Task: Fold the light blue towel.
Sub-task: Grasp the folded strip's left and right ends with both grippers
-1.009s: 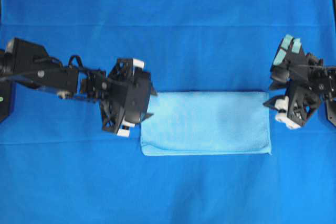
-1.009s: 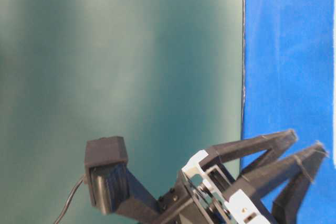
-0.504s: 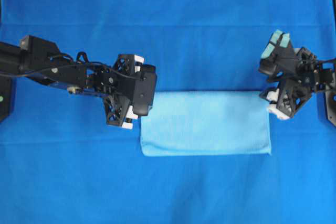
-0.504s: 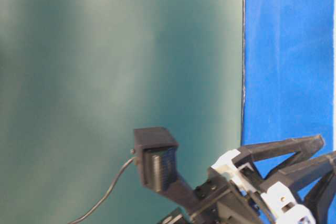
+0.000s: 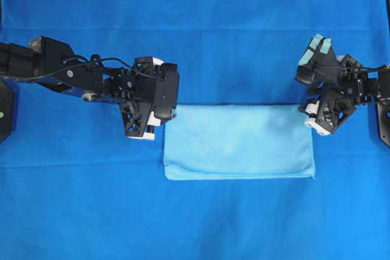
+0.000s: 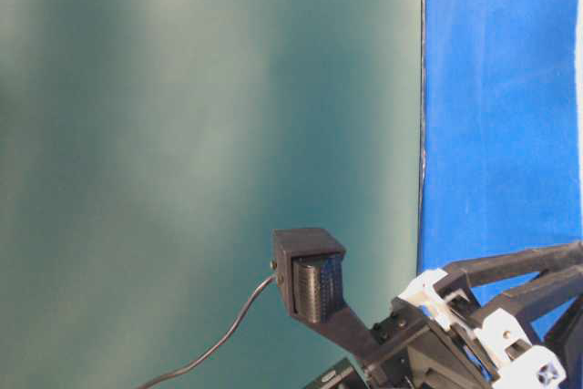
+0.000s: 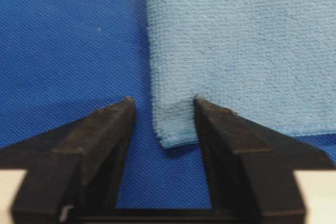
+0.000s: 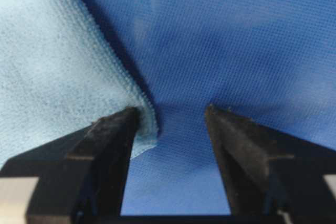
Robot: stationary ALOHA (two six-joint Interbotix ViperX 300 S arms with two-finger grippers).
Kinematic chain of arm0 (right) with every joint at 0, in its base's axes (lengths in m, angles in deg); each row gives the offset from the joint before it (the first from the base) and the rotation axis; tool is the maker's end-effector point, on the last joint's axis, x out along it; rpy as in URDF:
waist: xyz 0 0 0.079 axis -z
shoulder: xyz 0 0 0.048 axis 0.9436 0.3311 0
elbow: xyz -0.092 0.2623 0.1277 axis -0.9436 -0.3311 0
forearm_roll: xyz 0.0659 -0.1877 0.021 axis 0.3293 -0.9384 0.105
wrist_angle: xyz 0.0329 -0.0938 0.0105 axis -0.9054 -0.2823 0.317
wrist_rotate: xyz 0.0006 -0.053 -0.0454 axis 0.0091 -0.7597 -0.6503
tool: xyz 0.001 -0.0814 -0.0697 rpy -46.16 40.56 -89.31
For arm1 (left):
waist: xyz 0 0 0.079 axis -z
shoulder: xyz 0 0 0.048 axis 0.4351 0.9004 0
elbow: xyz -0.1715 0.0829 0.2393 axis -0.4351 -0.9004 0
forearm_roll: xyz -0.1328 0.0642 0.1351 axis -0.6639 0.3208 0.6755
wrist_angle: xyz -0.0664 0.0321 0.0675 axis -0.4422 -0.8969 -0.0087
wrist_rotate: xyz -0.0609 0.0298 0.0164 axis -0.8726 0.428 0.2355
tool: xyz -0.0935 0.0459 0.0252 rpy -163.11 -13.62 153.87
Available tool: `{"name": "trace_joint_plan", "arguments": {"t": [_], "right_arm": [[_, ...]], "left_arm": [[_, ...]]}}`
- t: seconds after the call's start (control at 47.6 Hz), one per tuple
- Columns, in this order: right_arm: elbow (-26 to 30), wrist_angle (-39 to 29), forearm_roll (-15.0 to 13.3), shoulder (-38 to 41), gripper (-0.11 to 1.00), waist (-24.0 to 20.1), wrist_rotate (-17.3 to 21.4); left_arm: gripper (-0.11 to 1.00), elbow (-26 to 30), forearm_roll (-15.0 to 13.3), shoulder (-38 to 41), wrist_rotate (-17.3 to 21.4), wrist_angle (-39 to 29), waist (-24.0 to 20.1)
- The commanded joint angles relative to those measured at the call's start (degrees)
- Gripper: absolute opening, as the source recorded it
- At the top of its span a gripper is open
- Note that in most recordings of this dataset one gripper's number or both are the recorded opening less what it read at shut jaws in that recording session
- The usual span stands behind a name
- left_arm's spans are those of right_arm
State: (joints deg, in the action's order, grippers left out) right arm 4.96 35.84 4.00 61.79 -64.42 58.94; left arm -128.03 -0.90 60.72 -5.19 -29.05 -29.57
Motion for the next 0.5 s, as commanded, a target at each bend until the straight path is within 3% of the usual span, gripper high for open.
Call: {"name": "trace_joint_plan", "arguments": {"t": [0.0, 0.105, 0.252, 0.483], "right_arm": [[0.3, 0.4, -0.1, 0.0, 0.57, 0.2, 0.1], [0.4, 0.4, -0.1, 0.0, 0.44, 0.1, 0.0], [0.4, 0.6, -0.1, -0.1, 0.03, 0.1, -0.2], [0.4, 1.1, -0.1, -1.9, 0.02, 0.0, -0.3]], "left_arm": [[0.37, 0.3, 0.0, -0.1, 0.0, -0.4, -0.1], [0.24, 0.4, 0.0, -0.1, 0.4, -1.4, 0.4], [0.04, 0.9, 0.0, -0.2, 0.4, -3.3, 0.9], [0.04, 1.8, -0.1, -2.8, -1.1, -7.2, 0.9]]}}
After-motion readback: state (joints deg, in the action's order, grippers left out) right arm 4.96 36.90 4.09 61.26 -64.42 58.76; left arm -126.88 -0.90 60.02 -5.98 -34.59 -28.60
